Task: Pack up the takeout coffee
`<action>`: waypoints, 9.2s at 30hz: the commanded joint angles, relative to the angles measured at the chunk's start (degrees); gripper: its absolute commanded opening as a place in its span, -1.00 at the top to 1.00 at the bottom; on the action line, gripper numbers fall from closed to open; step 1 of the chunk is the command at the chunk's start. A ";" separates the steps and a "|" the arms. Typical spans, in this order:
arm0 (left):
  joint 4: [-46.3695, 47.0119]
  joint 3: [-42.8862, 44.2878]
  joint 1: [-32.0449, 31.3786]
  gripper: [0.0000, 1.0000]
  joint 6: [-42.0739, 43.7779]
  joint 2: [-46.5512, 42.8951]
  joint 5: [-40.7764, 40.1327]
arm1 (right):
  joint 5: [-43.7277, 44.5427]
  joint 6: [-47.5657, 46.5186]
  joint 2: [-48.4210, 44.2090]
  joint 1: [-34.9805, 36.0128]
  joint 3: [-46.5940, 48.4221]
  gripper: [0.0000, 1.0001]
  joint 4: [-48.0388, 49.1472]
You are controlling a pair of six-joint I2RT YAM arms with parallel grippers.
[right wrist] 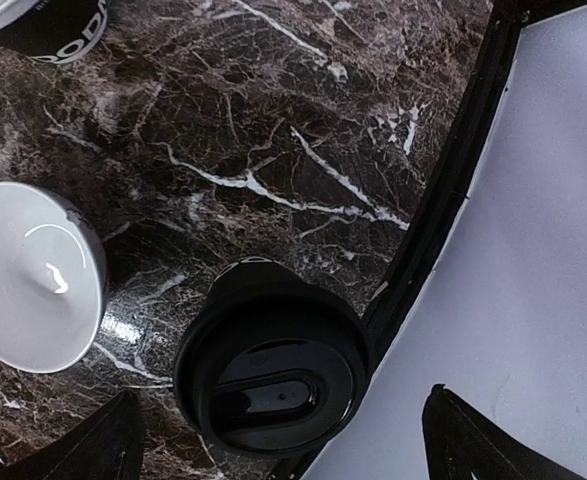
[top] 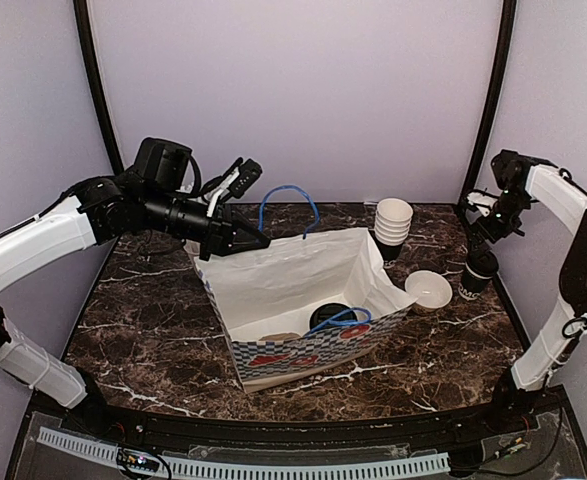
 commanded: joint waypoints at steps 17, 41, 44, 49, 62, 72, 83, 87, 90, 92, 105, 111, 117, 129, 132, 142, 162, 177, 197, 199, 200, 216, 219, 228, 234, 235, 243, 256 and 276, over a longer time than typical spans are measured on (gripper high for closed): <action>-0.47 -0.34 -0.39 1.00 1.21 -0.74 0.20 | 1.28 2.84 5.38 -2.52 -0.06 -0.76 0.03; -0.14 0.12 -3.74 1.00 2.69 -2.09 1.60 | -2.07 1.89 1.26 -3.97 -1.53 -0.38 -1.95; -0.94 -0.11 -7.86 1.00 3.96 -2.50 0.62 | -2.13 1.62 -0.36 -3.97 -1.95 -0.37 -1.43; -3.08 -0.32 -13.95 1.00 3.64 -2.58 -2.00 | -2.39 1.57 -1.62 -3.97 -3.13 -0.36 -1.10; -0.29 -5.52 -27.34 1.00 -2.08 -7.22 -8.12 | -4.62 1.66 -3.87 -3.97 -4.97 -0.36 -1.15; -1.79 -2.86 -27.51 1.00 1.07 -5.51 -17.26 | -5.08 0.67 -6.74 -3.97 -6.99 -0.35 0.06; -3.30 2.39 -23.74 1.00 3.07 -1.06 -20.27 | -7.02 -1.06 -8.93 -3.97 -8.00 -0.35 0.52; -2.14 2.99 -18.39 1.00 2.23 0.03 -19.47 | -8.64 -1.28 -9.79 -3.97 -6.60 -0.35 -0.63; -1.46 3.65 -14.83 1.00 2.59 1.33 -19.38 | -9.55 -1.33 -10.68 -3.81 -5.22 -0.35 -1.26; -1.24 4.28 -13.16 1.00 3.13 2.67 -19.35 | -10.02 -1.37 -11.29 -3.67 -4.07 -0.35 -2.32; -1.20 10.34 -8.75 0.41 3.38 8.05 -25.07 | -26.23 -6.11 -17.08 3.82 17.52 -0.37 -15.70; -2.19 13.99 -7.97 -0.17 4.75 7.14 -25.93 | -33.72 -7.84 -18.95 9.45 29.02 -0.39 -18.01; -0.81 12.97 -7.99 -0.59 3.47 0.19 -26.95 | -41.36 -7.43 -19.11 12.99 33.73 -0.37 -18.03; -4.91 11.50 -7.81 -0.79 -0.83 -6.22 -46.41 | -61.41 -7.69 -16.66 24.61 40.26 -0.33 -17.83; -6.71 12.32 -7.77 -0.79 -2.83 -5.88 -49.46 | -61.38 -8.74 -15.23 30.92 39.13 -0.32 -16.99; -11.56 15.27 -7.01 -0.84 -6.21 -7.93 -59.74 | -45.41 -8.15 -8.14 61.57 37.92 -0.32 -11.29; -22.73 12.85 -6.44 -0.82 -13.62 -19.98 -60.42 | 6.28 -3.80 29.16 93.19 36.60 -0.37 2.06; -21.46 5.29 -6.48 -0.77 -12.38 -23.53 -52.89 | 10.05 -5.17 34.19 89.85 37.84 -0.69 4.24; -48.23 8.87 -6.48 -0.54 -26.20 -15.86 -43.58 | -15.54 -14.22 21.54 87.29 59.69 -0.96 -12.41; -51.15 7.83 -6.46 -0.52 -28.18 -14.98 -39.82 | -13.98 -14.40 19.55 86.04 59.83 -0.95 -13.09; -52.62 7.41 -6.53 -0.52 -28.79 -14.58 -38.59 | -13.64 -14.22 18.31 84.91 59.31 -0.94 -13.04; -34.71 -8.58 -25.65 -0.89 -17.75 -9.97 -32.94 | -16.27 -10.20 1.08 50.09 40.81 -0.93 -6.94; -32.99 -9.54 -26.26 -0.92 -16.34 -8.88 -32.67 | -17.26 -9.90 -1.17 47.05 36.59 -0.93 -6.03; -34.29 -10.69 -26.36 -0.91 -17.78 -5.25 -36.02 | -16.47 -8.36 -6.13 44.11 26.17 -0.93 0.39; -30.69 -9.06 -26.36 -0.92 -18.99 -14.57 -39.57 | -19.76 -7.31 -5.45 43.67 27.17 -0.93 0.28; -29.58 -9.51 -26.36 -0.93 -19.23 -15.84 -39.65 | -20.40 -6.42 -4.95 43.67 27.49 -0.93 0.47; -30.96 -11.93 -26.36 -0.93 -25.18 -20.22 -43.72 | -26.30 -4.74 0.70 43.76 30.08 -0.88 -3.25; -29.42 -13.21 -26.36 -0.93 -26.82 -21.97 -47.96 | -32.63 -3.44 9.22 45.43 32.61 -0.57 -4.03; -19.72 -12.95 -24.97 -0.98 -21.95 -21.54 -61.01 | -32.96 -8.77 14.09 45.71 36.23 1.00 -10.96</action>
